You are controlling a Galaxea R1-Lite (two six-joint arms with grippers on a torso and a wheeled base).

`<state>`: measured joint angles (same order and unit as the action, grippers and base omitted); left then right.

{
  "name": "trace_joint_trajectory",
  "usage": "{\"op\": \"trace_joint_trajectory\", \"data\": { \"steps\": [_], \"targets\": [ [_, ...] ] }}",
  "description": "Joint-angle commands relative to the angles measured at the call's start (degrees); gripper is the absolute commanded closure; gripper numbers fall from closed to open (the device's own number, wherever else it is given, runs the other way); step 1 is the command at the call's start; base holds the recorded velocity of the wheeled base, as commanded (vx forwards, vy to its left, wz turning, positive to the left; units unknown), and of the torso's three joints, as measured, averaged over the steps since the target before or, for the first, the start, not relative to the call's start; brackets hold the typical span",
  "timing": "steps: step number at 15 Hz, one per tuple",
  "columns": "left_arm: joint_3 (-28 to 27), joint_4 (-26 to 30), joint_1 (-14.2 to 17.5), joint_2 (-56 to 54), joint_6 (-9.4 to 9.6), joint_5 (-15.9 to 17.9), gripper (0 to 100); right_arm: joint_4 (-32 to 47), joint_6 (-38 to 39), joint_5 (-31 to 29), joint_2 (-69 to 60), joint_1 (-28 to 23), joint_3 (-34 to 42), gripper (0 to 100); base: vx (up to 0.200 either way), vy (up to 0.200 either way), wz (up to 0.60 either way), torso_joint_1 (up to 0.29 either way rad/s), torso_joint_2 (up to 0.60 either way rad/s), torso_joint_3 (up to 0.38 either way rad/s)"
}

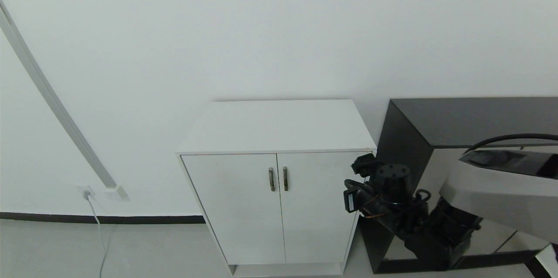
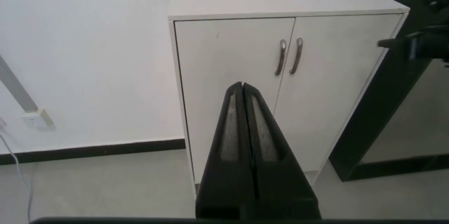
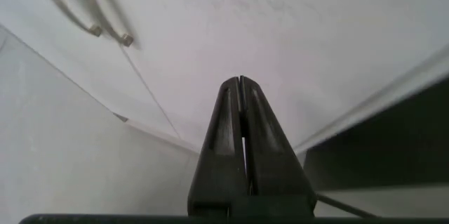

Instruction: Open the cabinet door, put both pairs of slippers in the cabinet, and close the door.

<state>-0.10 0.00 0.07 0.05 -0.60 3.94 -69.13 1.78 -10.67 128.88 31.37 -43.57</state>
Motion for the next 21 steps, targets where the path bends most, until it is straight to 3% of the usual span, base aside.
{"op": "trace_joint_trajectory", "data": {
  "steps": [1,2,5,10,15,18,21],
  "targets": [
    [0.0,0.0,0.0,0.0,-0.02,0.0,100,-3.6,0.1,-1.4,-10.1,-2.2,10.0,100,0.000,0.000,0.00,0.000,0.00,0.000],
    [0.0,0.0,0.0,0.0,-0.02,0.0,100,-6.4,0.4,-4.9,-13.8,-4.2,15.6,100,0.000,0.000,0.00,0.000,0.00,0.000],
    [0.0,0.0,0.0,0.0,-0.02,0.0,100,-10.1,0.2,-5.4,-20.6,-9.7,25.5,100,0.000,0.000,0.00,0.000,0.00,0.000],
    [0.0,0.0,0.0,0.0,-0.02,0.0,100,-10.1,0.1,-5.4,-31.8,-16.2,35.7,100,0.000,0.000,0.00,0.000,0.00,0.000],
    [0.0,0.0,0.0,0.0,-0.02,0.0,100,-8.7,-1.4,-5.4,-44.2,-18.4,43.2,100,0.000,0.000,0.00,0.000,0.00,0.000],
    [0.0,0.0,0.0,0.0,-0.02,0.0,100,-2.2,-3.0,-5.0,-52.9,-20.4,43.6,100,0.000,0.000,0.00,0.000,0.00,0.000],
    [0.0,0.0,0.0,0.0,-0.02,0.0,100,10.0,-3.4,-3.7,-63.8,-20.4,42.5,100,0.000,0.000,0.00,0.000,0.00,0.000]
  ]
}}
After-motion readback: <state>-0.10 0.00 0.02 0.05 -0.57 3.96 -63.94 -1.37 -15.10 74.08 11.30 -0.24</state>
